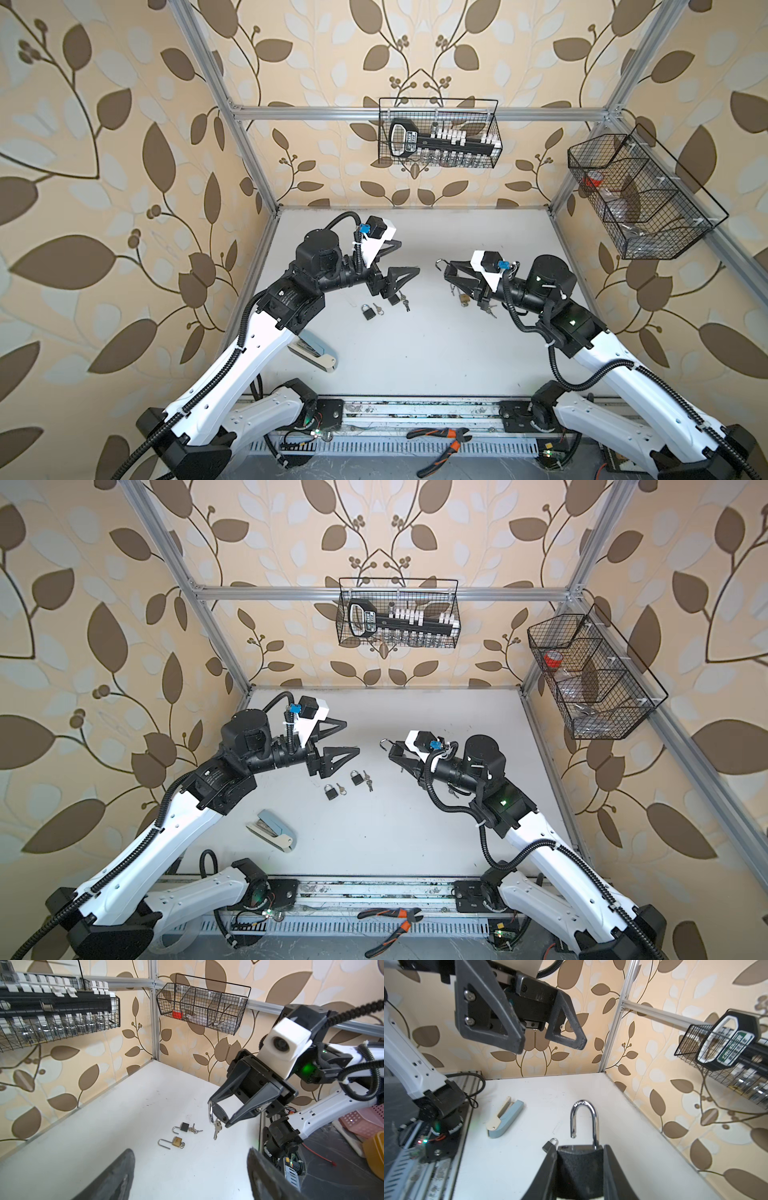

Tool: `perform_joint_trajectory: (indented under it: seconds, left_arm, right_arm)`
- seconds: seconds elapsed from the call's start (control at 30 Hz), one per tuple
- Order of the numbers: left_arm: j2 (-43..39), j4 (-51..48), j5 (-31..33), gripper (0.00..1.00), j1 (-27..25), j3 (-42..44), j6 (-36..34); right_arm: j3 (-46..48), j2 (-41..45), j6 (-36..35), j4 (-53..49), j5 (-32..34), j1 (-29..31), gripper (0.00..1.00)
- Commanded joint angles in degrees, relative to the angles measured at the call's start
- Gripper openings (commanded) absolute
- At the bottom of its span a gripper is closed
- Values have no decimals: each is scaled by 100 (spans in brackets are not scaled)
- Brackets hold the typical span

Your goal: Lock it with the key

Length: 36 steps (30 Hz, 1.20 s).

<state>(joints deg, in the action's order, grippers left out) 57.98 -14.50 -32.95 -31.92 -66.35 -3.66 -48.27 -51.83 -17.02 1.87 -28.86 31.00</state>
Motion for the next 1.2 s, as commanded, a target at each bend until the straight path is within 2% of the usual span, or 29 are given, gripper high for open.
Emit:
perform_joint_trajectory:
  seconds: [0.0, 0.13, 0.23, 0.47, 0.53, 0.8, 1.17]
  left_arm:
    - [-94, -281, -57, 79, -30, -27, -76]
    - [-9, -388, -39, 77, -42, 32, -118]
    - [120, -406, -110, 76, -43, 8, 43]
    - [213, -119, -86, 70, -193, 233, 17]
    - [302, -120, 139, 69, -254, 237, -24]
    - [812, -765, 323, 68, -485, -145, -319]
    - [1102, -940, 478, 54, -588, -326, -308]
  right_arm:
    - [238, -86, -1174, 333, 242, 54, 0]
    - [454, -46, -1930, 325, 1093, 535, 0]
    - [468, -37, -2179, 262, 1727, 833, 0]
    - [299, -73, -1871, 46, 1383, 855, 0]
    - [323, -105, -1914, 5, 1473, 855, 0]
    - [283, -107, -2364, -317, 1979, 1136, 0]
    - [169, -305, -2544, -491, 2278, 1367, 0]
